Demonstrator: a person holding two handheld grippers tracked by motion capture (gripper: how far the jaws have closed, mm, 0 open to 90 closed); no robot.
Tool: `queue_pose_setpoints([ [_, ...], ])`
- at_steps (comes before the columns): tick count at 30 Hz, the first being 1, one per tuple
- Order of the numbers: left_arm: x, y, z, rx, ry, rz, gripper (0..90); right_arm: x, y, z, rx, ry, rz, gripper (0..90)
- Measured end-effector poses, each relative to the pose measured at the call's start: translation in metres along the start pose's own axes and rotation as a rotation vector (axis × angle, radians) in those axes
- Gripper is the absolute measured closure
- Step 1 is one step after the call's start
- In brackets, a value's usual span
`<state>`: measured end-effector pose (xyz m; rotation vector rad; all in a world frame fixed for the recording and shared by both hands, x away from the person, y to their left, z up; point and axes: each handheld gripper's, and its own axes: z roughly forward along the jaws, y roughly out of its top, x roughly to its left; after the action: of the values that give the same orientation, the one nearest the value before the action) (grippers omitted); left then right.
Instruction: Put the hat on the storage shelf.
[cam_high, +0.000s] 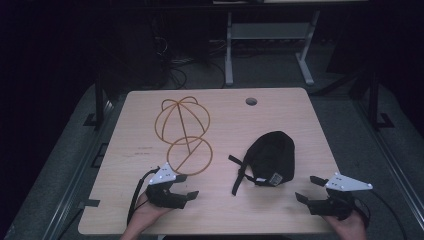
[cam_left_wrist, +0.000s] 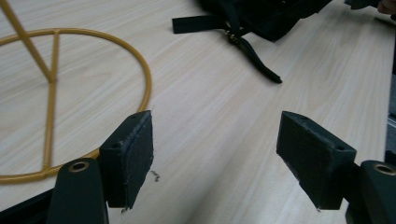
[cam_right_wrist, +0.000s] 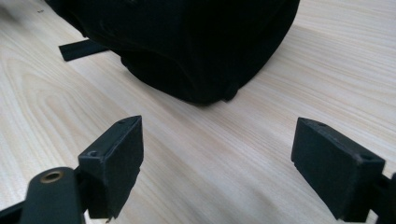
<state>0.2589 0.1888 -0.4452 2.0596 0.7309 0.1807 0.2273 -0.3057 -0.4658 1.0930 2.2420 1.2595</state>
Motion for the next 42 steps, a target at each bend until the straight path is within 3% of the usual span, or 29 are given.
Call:
queue_pose_setpoints([
  [6, -0.007, 0.009, 0.004, -0.002, -0.02, 0.019, 25.6, 0.001, 0.0, 0.001, 0.007, 0.011, -0.003, 16.0],
  [11, -0.014, 0.017, 0.01, -0.013, -0.049, 0.008, 20.7, 0.0, 0.0, 0.001, 0.005, 0.012, 0.01, 15.5],
  [16, -0.026, 0.025, 0.013, -0.012, -0.069, 0.07, 20.7, 0.0, 0.0, 0.0, -0.008, 0.018, 0.007, 15.5],
  [24, -0.038, 0.04, 0.023, -0.009, -0.11, 0.122, 21.1, 0.0, 0.0, 0.0, -0.017, 0.029, 0.026, 15.5],
  [25, -0.042, 0.046, 0.027, -0.006, -0.12, 0.146, 21.2, -0.002, 0.0, -0.001, -0.017, 0.028, 0.032, 15.5],
  [30, -0.051, 0.059, 0.037, -0.008, -0.128, 0.188, 20.8, -0.003, 0.0, -0.002, -0.022, 0.022, 0.035, 15.7],
  [42, -0.064, 0.088, 0.066, 0.028, -0.191, 0.23, 24.7, -0.001, 0.0, -0.002, -0.027, 0.025, 0.035, 15.7],
])
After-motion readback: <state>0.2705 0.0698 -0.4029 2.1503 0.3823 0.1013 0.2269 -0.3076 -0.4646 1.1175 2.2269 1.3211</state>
